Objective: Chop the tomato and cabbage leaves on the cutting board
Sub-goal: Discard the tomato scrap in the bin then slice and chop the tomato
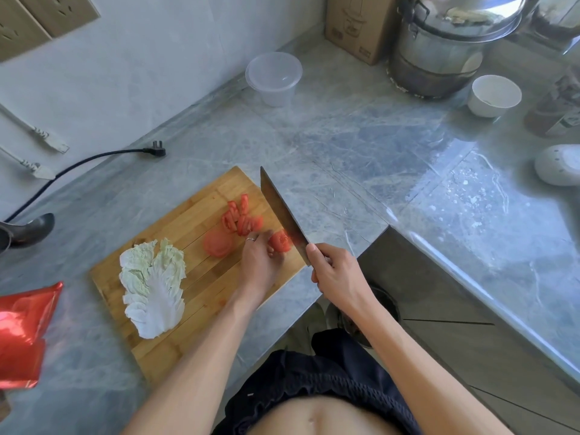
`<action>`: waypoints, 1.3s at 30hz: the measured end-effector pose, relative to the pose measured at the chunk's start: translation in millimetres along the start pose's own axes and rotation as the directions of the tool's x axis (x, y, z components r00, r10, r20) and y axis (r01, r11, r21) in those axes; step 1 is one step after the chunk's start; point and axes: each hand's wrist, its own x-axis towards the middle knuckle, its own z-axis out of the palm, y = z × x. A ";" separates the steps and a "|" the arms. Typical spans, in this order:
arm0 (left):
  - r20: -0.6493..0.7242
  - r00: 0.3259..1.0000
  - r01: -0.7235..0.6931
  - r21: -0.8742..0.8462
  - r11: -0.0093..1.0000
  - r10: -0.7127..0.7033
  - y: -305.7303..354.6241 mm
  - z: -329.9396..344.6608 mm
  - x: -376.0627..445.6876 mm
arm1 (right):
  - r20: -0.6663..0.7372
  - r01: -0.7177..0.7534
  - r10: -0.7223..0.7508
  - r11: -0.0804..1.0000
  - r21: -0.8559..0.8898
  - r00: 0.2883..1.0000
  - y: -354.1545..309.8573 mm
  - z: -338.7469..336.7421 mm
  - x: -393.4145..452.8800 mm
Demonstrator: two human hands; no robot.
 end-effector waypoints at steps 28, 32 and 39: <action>0.006 0.997 0.072 -0.008 0.997 -0.072 3.6 5.8 4.3 | -0.013 0.005 -0.006 0.993 -0.118 1.000 7.6 26.9 -8.4; 0.020 0.997 0.080 -0.055 0.995 -0.079 7.6 2.1 3.4 | -0.031 0.018 -0.022 0.992 -0.128 0.999 5.2 33.6 -3.6; 0.034 0.997 0.070 -0.128 0.989 -0.067 12.6 -2.7 4.0 | -0.050 0.034 -0.040 0.993 -0.115 0.998 4.0 38.9 -3.3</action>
